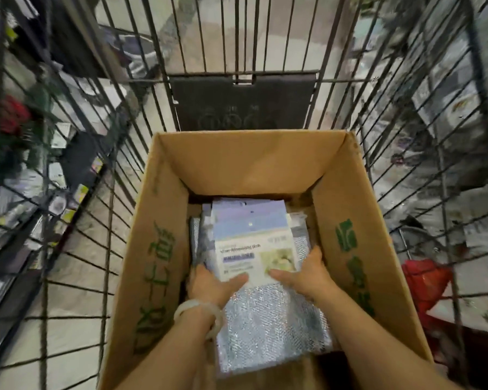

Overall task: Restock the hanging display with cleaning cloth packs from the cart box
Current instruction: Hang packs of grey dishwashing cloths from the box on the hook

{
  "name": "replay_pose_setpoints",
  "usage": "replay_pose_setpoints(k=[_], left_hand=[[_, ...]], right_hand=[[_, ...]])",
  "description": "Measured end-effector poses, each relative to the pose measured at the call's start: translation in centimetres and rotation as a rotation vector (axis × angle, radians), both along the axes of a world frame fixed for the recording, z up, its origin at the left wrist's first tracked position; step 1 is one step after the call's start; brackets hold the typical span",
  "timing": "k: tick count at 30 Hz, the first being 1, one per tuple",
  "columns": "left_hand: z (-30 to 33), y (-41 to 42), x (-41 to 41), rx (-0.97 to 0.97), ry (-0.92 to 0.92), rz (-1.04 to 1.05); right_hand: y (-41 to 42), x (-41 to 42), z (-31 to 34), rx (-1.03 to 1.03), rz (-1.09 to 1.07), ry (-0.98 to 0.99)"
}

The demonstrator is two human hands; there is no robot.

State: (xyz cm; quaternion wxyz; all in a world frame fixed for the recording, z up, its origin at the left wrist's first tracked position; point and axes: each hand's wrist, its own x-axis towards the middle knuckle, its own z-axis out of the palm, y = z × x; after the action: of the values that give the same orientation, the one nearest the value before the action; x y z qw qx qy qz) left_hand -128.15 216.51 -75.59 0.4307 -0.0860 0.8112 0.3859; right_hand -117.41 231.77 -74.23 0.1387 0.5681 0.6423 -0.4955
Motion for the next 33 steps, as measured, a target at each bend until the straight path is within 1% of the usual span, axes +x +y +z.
replay_pose_setpoints(k=[3, 6, 10, 15, 18, 20, 22, 24, 28, 33], left_hand=[[-0.3, 0.3, -0.2, 0.05, -0.035, 0.106], [0.4, 0.0, -1.0, 0.029, -0.015, 0.155], [2.4, -1.0, -1.7, -0.012, -0.039, 0.127], [6.1, -1.3, -0.6, 0.045, -0.041, 0.171], [9.8, -1.5, 0.0, 0.127, -0.015, 0.204], [12.7, -1.8, 0.3, 0.199, 0.015, 0.213], [15.6, -2.3, 0.3, 0.263, 0.033, 0.149], [18.7, -3.0, 0.4, 0.373, 0.024, 0.061], [25.1, -4.8, 0.8, 0.574, 0.051, 0.022], [33.0, -9.2, 2.7, 0.74, 0.153, -0.163]], right_hand=[[0.0, -0.3, 0.0, 0.022, -0.013, -0.013], [-0.8, -0.6, 0.4, -0.011, -0.053, -0.038], [-1.7, -0.5, 1.7, -0.1, -0.175, 0.061], [-2.3, 0.5, 5.4, -0.074, -0.263, 0.152], [-2.7, 1.1, 9.2, -0.018, -0.234, 0.195], [-3.0, 1.7, 12.0, 0.008, -0.244, 0.275], [-3.4, 2.5, 14.6, 0.016, -0.265, 0.368], [-4.0, 3.6, 17.5, 0.042, -0.283, 0.446], [-6.8, 5.9, 23.3, 0.06, -0.376, 0.618], [-13.7, 9.3, 31.5, 0.255, -0.475, 0.771]])
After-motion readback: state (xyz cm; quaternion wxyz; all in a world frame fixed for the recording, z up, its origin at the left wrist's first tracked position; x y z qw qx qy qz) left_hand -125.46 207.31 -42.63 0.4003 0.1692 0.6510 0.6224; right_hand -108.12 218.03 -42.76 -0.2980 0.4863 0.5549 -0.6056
